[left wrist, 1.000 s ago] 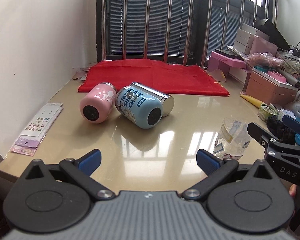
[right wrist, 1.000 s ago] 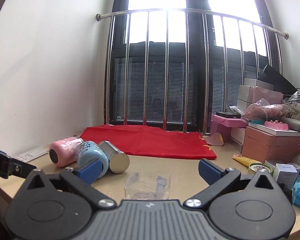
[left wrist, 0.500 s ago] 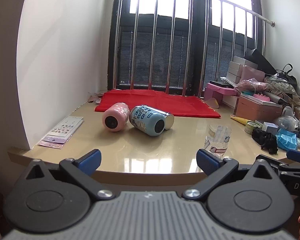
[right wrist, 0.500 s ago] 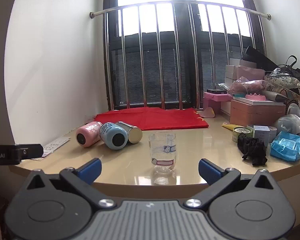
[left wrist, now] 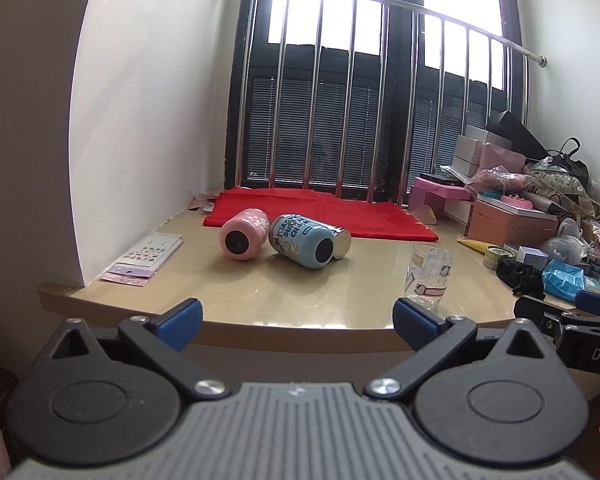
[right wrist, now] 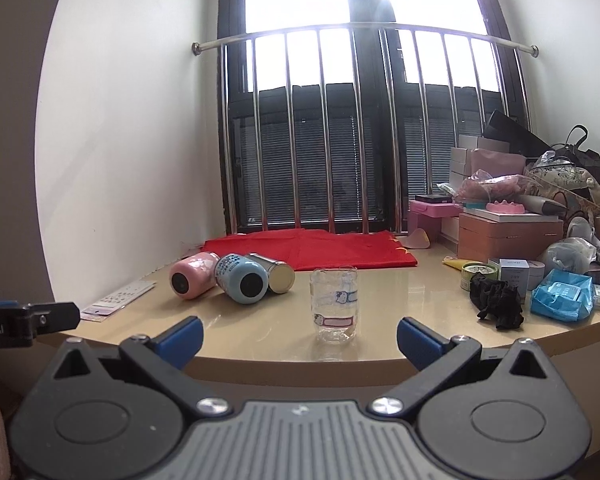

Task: Flip cup upright

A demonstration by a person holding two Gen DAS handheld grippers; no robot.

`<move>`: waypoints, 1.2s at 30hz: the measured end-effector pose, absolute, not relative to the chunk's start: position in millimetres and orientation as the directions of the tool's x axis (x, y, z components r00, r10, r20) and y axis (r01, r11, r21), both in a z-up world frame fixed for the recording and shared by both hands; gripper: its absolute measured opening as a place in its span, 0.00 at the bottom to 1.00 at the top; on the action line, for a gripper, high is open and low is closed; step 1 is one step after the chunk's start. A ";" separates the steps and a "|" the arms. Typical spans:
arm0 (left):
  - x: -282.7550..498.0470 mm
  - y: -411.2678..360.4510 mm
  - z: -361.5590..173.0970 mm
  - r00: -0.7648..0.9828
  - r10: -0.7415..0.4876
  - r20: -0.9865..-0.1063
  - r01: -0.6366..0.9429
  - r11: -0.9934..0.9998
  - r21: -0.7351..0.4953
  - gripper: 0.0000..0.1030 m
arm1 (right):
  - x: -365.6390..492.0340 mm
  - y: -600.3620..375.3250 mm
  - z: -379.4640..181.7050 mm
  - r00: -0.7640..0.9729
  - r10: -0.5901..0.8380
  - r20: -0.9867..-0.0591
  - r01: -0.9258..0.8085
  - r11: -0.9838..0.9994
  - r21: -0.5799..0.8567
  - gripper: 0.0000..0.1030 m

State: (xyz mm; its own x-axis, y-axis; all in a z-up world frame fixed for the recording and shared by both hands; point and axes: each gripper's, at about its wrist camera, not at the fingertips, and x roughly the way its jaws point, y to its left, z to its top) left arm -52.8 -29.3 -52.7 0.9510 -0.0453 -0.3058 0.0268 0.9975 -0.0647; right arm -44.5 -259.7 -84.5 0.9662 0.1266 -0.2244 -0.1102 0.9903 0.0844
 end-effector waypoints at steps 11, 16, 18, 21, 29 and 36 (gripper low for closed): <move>-51.7 -26.2 -53.3 0.949 -0.051 -0.311 0.031 0.997 -0.069 1.00 | -45.9 -259.8 -84.9 0.967 0.126 -0.223 -0.111 0.990 0.082 1.00; -51.9 -25.0 -54.0 0.948 -0.052 -0.313 0.031 0.997 -0.070 1.00 | -44.4 -259.5 -84.6 0.967 0.122 -0.223 -0.107 0.991 0.080 1.00; -51.7 -25.1 -53.6 0.949 -0.049 -0.311 0.029 0.997 -0.069 1.00 | -43.8 -259.7 -84.3 0.967 0.121 -0.223 -0.106 0.991 0.080 1.00; -51.3 -24.9 -53.8 0.948 -0.053 -0.313 0.032 0.997 -0.072 1.00 | -43.4 -260.0 -84.6 0.967 0.120 -0.223 -0.104 0.991 0.081 1.00; -50.5 -26.4 -54.0 0.949 -0.053 -0.311 0.032 0.997 -0.071 1.00 | -42.8 -259.7 -85.1 0.968 0.116 -0.221 -0.100 0.992 0.083 1.00; -51.9 -26.1 -53.2 0.951 -0.051 -0.304 0.031 0.997 -0.072 1.00 | -42.7 -258.3 -85.9 0.969 0.114 -0.221 -0.098 0.992 0.084 1.00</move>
